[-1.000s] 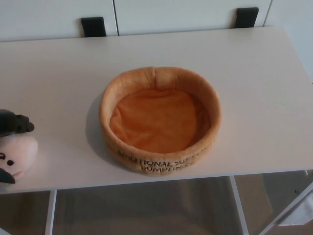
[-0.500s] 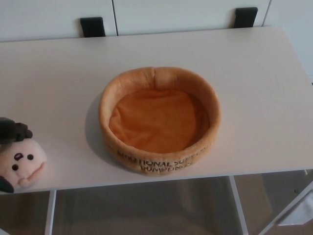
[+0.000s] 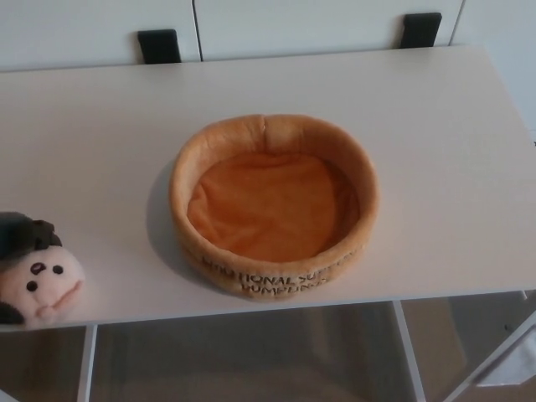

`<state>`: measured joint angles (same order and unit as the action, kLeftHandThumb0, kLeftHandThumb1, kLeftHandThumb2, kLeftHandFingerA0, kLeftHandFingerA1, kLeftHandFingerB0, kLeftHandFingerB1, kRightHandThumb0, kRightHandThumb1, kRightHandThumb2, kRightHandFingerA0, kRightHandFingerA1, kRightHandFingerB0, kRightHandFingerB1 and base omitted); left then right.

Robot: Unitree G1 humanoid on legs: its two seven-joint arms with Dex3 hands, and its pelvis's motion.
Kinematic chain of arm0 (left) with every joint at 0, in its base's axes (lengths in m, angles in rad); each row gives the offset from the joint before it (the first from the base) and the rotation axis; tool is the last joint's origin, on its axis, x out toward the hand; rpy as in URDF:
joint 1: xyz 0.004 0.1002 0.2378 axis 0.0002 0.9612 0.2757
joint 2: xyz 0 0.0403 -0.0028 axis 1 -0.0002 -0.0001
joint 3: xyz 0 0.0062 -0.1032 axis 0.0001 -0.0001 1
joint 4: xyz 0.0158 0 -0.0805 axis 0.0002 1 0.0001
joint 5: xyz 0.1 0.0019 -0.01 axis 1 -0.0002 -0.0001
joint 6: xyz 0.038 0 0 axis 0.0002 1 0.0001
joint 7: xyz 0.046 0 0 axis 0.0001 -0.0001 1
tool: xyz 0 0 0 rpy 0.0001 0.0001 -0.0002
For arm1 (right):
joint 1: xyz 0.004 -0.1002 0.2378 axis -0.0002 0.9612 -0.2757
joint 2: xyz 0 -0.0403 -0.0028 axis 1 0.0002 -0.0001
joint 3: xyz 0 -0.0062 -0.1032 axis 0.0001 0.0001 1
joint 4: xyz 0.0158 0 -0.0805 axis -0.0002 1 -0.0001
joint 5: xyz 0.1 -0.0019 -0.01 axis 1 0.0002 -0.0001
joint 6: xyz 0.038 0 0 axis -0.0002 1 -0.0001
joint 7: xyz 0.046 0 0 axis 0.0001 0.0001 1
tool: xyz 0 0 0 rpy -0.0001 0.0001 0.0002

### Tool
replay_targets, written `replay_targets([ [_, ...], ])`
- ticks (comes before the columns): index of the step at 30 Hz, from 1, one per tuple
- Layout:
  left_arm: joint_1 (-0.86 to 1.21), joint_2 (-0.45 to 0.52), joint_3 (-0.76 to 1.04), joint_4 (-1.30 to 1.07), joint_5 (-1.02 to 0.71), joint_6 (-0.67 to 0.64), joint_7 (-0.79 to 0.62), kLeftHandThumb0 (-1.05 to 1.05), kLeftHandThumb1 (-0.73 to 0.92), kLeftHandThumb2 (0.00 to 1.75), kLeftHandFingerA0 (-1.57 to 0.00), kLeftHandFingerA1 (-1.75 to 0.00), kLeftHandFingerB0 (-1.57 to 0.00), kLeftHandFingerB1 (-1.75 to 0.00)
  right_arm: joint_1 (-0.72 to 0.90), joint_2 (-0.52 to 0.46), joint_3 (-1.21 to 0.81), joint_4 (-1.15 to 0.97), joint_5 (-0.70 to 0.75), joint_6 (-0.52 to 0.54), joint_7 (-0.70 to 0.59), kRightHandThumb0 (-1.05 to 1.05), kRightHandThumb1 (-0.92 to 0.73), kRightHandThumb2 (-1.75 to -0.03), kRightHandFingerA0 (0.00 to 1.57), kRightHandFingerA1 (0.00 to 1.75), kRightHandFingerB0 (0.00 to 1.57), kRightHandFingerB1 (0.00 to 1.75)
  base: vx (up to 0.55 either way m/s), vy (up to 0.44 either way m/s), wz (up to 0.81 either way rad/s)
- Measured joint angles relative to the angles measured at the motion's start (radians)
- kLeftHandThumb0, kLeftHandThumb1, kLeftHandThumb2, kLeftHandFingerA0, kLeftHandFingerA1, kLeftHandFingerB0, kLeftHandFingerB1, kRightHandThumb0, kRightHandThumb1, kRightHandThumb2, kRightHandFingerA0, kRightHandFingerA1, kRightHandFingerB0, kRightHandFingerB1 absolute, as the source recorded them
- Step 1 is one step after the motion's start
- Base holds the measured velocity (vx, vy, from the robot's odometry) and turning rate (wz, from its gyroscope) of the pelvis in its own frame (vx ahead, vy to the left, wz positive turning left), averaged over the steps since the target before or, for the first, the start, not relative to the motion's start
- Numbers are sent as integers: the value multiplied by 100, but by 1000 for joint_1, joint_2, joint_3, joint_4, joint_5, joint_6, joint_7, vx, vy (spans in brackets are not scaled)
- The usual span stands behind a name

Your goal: The robot walks towards a table in front, picks a dumpling toy with left hand and puts it in an orange round plate

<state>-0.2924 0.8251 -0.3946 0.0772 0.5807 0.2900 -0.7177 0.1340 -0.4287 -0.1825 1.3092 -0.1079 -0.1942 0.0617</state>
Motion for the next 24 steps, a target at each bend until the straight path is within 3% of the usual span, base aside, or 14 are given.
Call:
replay_targets([
  [1,7,-5,4,2,6,-16,33,-11,73,59,-103,-99,-85,-59,-3,0,1,0,-1,-1,0,-9,-53,-56,62,45,53,42,0,0,0],
  [2,10,-6,6,3,8,-24,46,-11,73,59,-103,-99,-85,-59,-3,0,1,0,-1,-1,0,-9,-53,-56,62,45,53,42,0,0,0],
  [3,18,-13,13,4,10,-35,73,-11,71,60,-98,-114,-82,-67,-4,0,1,0,-1,-1,0,-9,-53,-56,63,46,54,42,0,0,0],
  [5,28,-26,23,5,11,-49,109,-11,71,60,-98,-114,-82,-67,-5,0,1,0,-1,-1,0,-9,-53,-56,63,46,54,42,0,0,0],
  [6,33,-34,27,6,12,-55,127,-13,75,62,-92,-133,-74,-84,-5,0,1,-1,-1,-1,0,-11,-54,-56,64,46,54,42,0,0,0],
  [10,51,-56,39,19,20,-83,198,-13,75,62,-92,-133,-74,-84,-4,0,5,-6,-2,-4,0,-11,-54,-56,64,46,54,42,0,0,0],
  [11,56,-62,42,23,24,-91,216,-12,71,62,-82,-148,-69,-94,-3,0,7,-7,-2,-5,0,-9,-54,-56,64,46,55,42,0,0,0],
  [18,83,-103,70,56,38,-148,340,-8,71,61,-85,-140,-73,-91,0,0,8,-12,-1,-8,1,-10,-54,-56,64,46,54,42,0,0,0],
  [19,88,-112,77,59,37,-153,353,-9,74,62,-91,-132,-75,-83,0,0,8,-12,-1,-8,1,-11,-54,-56,63,46,54,42,0,0,0],
  [24,113,-175,141,85,18,-192,436,-5,74,62,-98,-130,-78,-78,-5,-1,8,-9,-1,-8,2,-10,-54,-56,63,46,54,42,0,0,0],
])
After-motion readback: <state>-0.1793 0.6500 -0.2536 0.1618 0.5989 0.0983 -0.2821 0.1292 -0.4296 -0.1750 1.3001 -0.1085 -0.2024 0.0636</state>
